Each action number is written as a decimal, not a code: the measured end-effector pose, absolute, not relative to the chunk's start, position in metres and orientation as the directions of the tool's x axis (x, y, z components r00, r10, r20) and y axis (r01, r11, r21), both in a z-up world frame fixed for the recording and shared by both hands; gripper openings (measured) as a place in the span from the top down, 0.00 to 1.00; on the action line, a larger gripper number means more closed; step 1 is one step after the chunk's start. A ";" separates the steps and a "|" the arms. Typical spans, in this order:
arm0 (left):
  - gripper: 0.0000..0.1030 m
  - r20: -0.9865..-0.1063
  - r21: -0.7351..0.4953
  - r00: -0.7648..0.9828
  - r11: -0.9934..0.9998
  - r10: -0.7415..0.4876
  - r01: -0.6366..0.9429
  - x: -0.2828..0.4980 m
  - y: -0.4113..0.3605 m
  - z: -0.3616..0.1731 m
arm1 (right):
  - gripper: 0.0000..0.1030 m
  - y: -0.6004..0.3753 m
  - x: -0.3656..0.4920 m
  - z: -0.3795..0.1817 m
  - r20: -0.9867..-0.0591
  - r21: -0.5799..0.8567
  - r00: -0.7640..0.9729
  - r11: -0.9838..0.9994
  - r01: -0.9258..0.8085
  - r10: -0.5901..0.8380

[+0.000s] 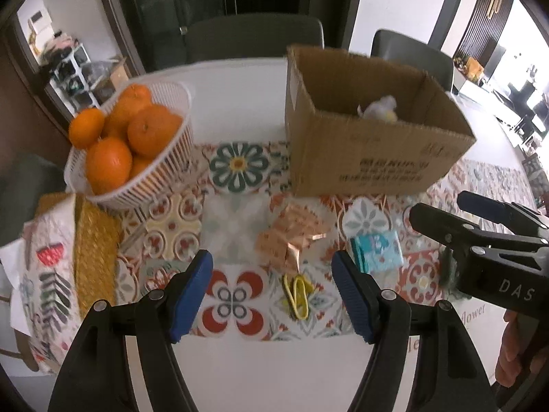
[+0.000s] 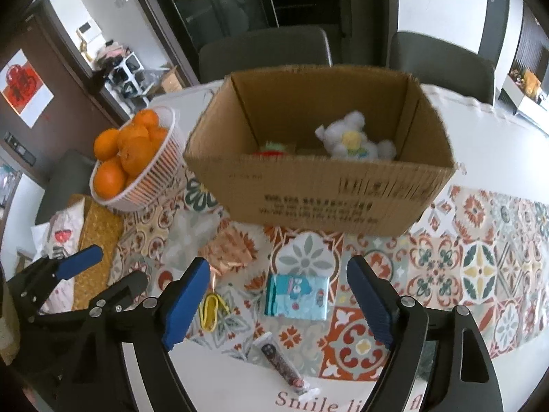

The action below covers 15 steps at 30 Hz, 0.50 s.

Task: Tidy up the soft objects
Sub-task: 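Move both tools back over the table toward the yellow scissors and tissue pack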

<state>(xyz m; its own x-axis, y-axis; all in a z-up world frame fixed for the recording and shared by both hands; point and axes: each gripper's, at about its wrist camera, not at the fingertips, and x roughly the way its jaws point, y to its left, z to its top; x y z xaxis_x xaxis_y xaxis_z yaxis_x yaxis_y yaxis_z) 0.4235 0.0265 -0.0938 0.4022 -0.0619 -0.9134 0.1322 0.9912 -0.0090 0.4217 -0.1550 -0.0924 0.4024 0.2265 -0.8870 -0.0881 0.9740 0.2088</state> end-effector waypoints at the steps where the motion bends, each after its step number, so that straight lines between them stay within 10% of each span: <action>1: 0.31 -0.917 -0.010 0.394 0.991 -0.062 0.133 0.422 0.027 -0.097 | 0.19 -0.154 0.422 -0.096 -0.892 0.214 0.390 0.973 -0.089 0.231; 15: 0.31 -0.964 -0.079 0.245 0.990 -0.107 0.119 0.414 0.032 -0.155 | 0.13 -0.154 0.430 -0.163 -0.945 0.248 0.219 0.969 -0.012 0.245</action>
